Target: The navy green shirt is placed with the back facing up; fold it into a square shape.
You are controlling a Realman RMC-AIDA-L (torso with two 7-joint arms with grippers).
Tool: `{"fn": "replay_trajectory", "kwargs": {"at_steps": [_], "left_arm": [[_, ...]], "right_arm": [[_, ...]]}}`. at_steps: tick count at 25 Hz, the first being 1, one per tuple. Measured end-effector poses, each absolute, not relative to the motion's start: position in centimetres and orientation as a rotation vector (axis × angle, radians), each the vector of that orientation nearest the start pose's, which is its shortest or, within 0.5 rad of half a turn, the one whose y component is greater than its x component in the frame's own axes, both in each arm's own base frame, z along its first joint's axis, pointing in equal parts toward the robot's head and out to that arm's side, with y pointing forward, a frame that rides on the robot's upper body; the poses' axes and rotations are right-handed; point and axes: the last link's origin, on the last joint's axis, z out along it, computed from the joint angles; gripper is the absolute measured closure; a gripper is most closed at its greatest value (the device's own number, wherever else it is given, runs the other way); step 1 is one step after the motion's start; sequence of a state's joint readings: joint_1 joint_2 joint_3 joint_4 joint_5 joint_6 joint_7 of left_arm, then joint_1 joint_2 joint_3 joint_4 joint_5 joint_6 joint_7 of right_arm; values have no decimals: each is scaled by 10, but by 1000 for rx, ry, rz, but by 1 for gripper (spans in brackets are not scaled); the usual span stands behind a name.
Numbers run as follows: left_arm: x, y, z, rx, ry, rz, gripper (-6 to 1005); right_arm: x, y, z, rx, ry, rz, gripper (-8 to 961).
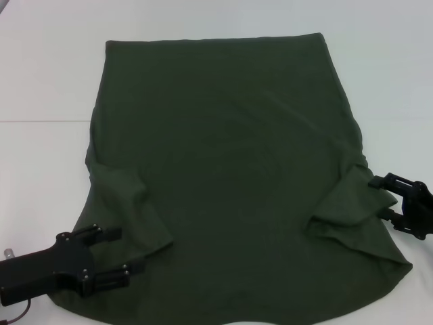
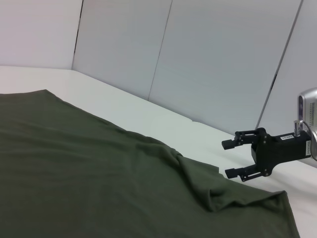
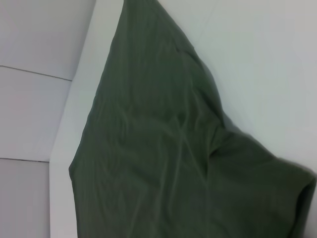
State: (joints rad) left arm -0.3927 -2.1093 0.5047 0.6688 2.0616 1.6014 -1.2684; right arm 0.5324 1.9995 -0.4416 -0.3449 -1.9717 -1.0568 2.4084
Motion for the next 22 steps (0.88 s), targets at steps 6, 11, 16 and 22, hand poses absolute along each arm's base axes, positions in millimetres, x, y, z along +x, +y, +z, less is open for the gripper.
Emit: {"fn": "replay_trajectory", "kwargs": {"at_steps": [6,11,16,22], "left_arm": [[-310,287,8,-2567,-709,-723,126],[-310,287,8,-2566,-710,-723,126],[-310,287,8,-2565,-711,-725,126],[-309,288,8,-2564,-710,-727,126]], "right_arm": [[351,356,9,-1419,2155,985,127],[350,355,6,-1428,2167,983,128],[350,351,4,-1428,2184,987,128],[348,350,0,-1437,2187,987,127]]}}
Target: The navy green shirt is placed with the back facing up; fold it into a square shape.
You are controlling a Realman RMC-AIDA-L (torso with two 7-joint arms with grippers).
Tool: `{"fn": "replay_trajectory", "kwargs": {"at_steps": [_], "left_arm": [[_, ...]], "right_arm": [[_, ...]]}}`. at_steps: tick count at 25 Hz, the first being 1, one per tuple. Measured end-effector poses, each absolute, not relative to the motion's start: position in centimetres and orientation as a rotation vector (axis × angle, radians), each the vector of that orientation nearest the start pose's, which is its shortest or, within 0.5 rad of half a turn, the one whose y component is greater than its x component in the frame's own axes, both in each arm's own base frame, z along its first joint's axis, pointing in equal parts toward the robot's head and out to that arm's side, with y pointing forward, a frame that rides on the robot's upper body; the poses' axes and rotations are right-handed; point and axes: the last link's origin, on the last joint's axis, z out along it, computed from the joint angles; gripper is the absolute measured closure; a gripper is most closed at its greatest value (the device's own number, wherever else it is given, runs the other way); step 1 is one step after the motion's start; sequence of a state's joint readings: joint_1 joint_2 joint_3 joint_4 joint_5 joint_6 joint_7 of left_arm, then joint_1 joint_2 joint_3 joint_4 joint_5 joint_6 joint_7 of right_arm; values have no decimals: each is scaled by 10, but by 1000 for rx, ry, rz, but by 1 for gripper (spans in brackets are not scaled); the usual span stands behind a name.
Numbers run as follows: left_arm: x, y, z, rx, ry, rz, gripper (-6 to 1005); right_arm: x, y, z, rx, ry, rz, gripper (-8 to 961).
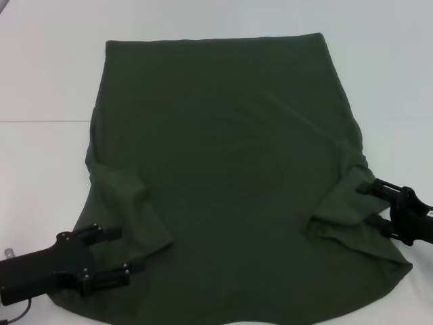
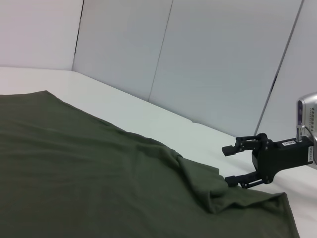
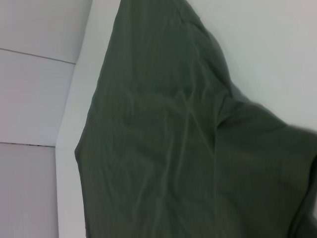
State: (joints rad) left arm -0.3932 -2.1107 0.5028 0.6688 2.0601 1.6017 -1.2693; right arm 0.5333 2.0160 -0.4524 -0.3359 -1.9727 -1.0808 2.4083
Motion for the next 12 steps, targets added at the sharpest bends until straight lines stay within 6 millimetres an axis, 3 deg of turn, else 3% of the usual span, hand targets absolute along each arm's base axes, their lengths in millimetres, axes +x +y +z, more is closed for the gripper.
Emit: {"fn": "replay_trajectory", "kwargs": {"at_steps": [12], "left_arm": [[-309,287,8,-2566,-710,-730,126]], "right_arm": [[345,349,-6,-1457,2196,973,128]]}}
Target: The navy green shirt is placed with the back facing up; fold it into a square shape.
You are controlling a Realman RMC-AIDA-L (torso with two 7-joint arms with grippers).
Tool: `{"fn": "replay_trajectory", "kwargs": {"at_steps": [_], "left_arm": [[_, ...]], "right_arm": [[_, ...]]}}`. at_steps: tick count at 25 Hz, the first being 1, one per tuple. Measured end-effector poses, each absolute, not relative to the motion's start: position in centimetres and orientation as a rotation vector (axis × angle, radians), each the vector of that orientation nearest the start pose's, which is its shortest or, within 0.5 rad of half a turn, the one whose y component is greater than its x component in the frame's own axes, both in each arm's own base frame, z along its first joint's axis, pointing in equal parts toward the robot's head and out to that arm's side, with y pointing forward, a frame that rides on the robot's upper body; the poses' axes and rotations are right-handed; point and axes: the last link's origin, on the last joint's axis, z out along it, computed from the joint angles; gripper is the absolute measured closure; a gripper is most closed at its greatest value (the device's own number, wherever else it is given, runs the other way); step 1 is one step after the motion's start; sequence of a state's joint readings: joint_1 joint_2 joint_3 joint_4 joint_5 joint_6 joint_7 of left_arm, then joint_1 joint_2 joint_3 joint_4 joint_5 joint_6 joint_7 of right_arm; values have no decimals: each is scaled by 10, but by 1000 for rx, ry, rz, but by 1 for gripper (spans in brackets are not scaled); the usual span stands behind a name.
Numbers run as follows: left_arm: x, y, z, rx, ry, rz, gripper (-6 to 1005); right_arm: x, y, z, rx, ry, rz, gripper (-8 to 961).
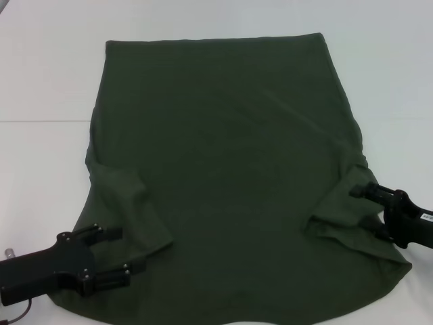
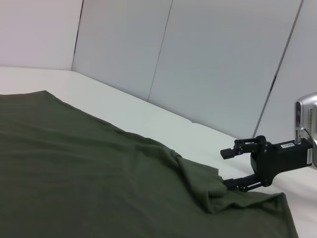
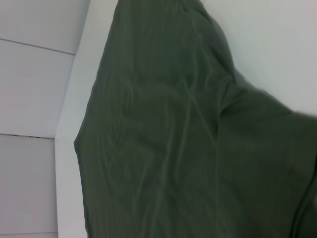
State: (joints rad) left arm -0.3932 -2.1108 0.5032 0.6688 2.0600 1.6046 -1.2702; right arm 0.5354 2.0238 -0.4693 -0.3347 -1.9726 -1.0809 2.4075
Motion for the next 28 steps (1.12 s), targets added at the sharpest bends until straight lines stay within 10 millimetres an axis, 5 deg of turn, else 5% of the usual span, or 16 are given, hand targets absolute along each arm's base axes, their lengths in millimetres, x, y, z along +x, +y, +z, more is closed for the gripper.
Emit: {"fn": "replay_trajectory", "kwargs": {"at_steps": [28], "left_arm": [[-308,287,7,-2568,-709,-734,126]], "right_arm": [[334,358,-11,-1496,2185,975,127]]}}
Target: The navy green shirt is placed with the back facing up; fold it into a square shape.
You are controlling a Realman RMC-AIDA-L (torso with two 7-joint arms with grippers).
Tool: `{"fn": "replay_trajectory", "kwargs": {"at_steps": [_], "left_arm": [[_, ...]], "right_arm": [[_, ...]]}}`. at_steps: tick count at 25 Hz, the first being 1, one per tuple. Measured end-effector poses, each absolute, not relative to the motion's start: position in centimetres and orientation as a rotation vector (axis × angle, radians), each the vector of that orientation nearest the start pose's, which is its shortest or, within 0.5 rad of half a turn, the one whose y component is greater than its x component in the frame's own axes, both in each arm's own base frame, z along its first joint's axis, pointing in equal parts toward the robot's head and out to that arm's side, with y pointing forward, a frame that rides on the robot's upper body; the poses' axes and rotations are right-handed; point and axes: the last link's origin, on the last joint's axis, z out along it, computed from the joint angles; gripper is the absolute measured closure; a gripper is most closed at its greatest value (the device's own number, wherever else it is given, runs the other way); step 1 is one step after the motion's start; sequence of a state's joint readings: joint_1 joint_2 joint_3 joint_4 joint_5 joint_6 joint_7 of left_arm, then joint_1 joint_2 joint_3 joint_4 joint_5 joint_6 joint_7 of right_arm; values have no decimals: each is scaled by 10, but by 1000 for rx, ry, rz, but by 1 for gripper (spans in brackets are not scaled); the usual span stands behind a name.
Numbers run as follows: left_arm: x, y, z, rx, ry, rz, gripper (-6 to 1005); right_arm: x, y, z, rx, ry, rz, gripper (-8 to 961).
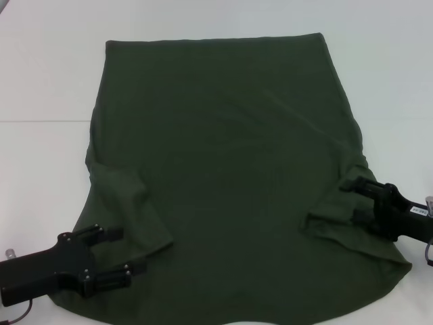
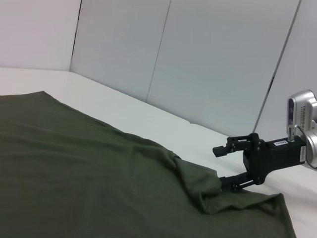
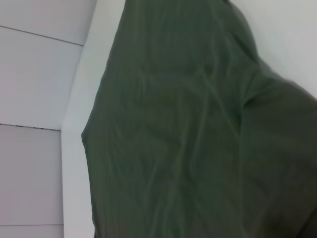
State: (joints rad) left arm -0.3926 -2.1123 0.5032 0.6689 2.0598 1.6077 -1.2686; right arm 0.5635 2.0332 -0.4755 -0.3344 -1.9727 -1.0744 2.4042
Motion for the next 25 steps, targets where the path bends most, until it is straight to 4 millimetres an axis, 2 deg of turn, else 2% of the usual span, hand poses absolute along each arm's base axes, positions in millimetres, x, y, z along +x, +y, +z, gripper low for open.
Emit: {"fn": "replay_trajectory", "kwargs": {"at_steps": [6,15,25], "left_arm": [[-308,287,7,-2568,-708,-736,126],[-308,287,7,-2568,-709,-737,126],[-308,286,8,-2555,-714,-751,125]], "right_arm": [[326,364,-14,-1515,2173,979,127],[326,368,-15,-1496,2155,977,128],[294,397,-19,-1595,2056,997,128]]}}
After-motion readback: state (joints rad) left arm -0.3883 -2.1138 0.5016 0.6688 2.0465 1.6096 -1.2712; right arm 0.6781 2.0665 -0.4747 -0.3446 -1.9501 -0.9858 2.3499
